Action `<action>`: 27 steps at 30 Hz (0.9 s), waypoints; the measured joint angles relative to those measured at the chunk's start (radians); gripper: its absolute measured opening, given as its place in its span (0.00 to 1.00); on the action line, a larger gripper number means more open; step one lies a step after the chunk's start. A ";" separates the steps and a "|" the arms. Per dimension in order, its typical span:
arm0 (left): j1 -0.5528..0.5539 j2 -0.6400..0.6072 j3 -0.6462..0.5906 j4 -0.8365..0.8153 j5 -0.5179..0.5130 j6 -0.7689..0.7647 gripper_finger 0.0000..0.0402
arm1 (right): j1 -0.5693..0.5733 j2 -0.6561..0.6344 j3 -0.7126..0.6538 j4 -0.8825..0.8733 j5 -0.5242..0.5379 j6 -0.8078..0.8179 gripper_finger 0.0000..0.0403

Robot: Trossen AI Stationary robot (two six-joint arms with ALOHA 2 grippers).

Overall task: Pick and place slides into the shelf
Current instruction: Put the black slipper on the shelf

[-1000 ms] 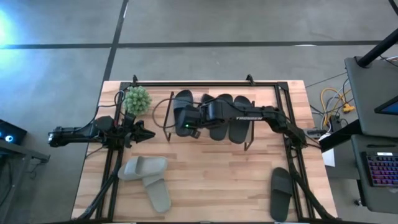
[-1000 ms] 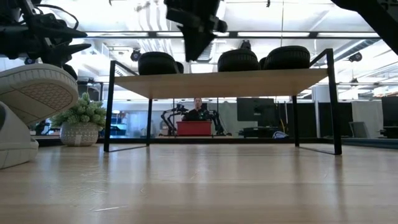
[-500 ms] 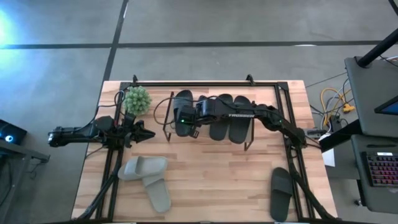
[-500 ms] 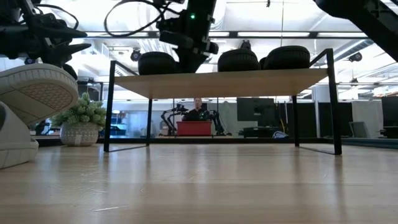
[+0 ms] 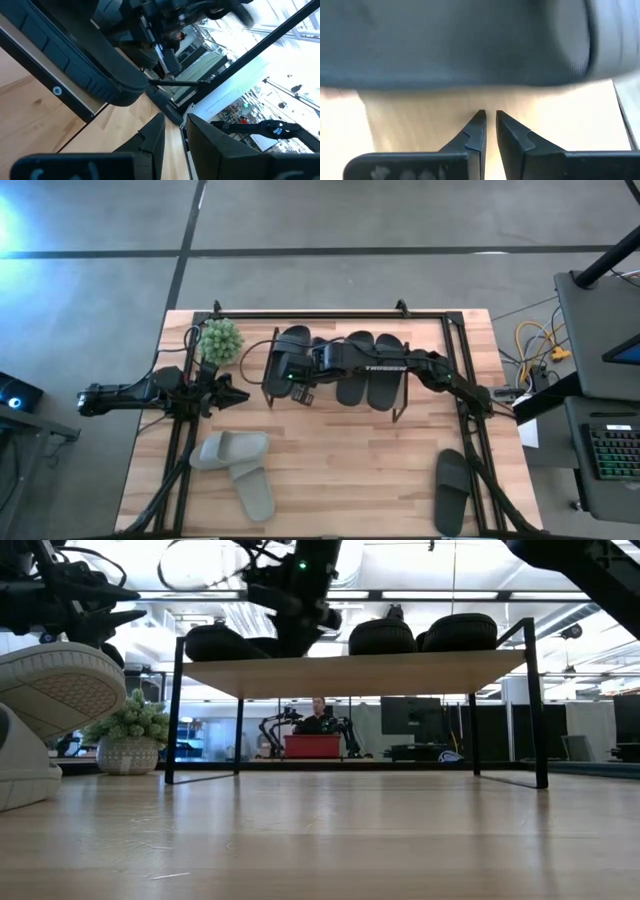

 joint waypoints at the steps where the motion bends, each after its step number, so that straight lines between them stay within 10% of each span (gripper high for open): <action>1: 0.000 0.000 0.000 0.001 0.000 0.000 0.16 | 0.000 -0.001 0.002 -0.026 0.002 0.008 0.08; 20: 0.000 0.005 0.000 0.000 -0.018 0.000 0.16 | 0.121 -0.284 0.021 -0.193 0.008 0.377 0.08; 27: 0.000 0.005 0.000 0.000 -0.022 0.000 0.16 | 0.124 -0.403 -0.022 -0.336 -0.201 0.649 0.08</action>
